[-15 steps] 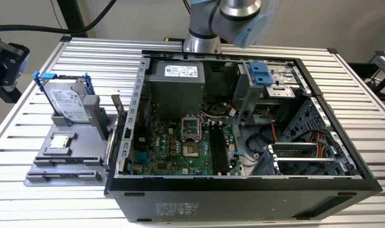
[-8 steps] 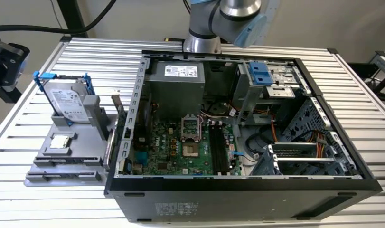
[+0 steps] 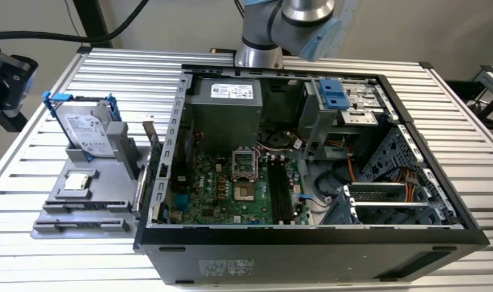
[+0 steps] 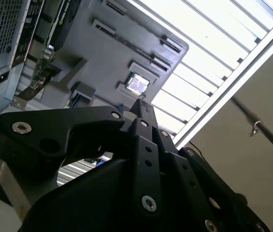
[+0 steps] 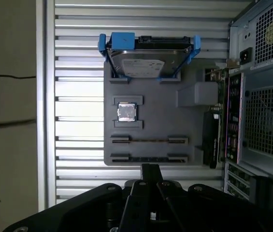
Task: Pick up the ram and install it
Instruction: 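Reach for the ram, then pick up the ram and move it above insertion slot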
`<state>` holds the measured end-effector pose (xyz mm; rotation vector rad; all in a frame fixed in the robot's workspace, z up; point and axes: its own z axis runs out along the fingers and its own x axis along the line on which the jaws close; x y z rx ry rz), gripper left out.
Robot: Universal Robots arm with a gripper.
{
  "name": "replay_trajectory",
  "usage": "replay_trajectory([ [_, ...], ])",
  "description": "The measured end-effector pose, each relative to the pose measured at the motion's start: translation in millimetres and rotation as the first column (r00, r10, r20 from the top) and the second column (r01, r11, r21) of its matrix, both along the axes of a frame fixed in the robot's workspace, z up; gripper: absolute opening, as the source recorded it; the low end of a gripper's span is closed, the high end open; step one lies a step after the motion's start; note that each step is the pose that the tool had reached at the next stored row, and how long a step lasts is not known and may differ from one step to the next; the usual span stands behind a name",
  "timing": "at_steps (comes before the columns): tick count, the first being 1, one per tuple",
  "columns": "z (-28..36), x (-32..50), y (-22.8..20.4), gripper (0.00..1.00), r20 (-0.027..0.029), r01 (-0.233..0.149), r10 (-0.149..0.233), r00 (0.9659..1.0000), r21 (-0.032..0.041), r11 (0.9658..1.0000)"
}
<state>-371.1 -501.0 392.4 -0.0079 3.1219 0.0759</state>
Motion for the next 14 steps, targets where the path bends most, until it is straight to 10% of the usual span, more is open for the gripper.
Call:
replay_trajectory([
  [14, 0.0, -0.5, 0.2, 0.00, -0.0001, -0.097, 0.097, 0.9953, -0.0001, 0.9953],
])
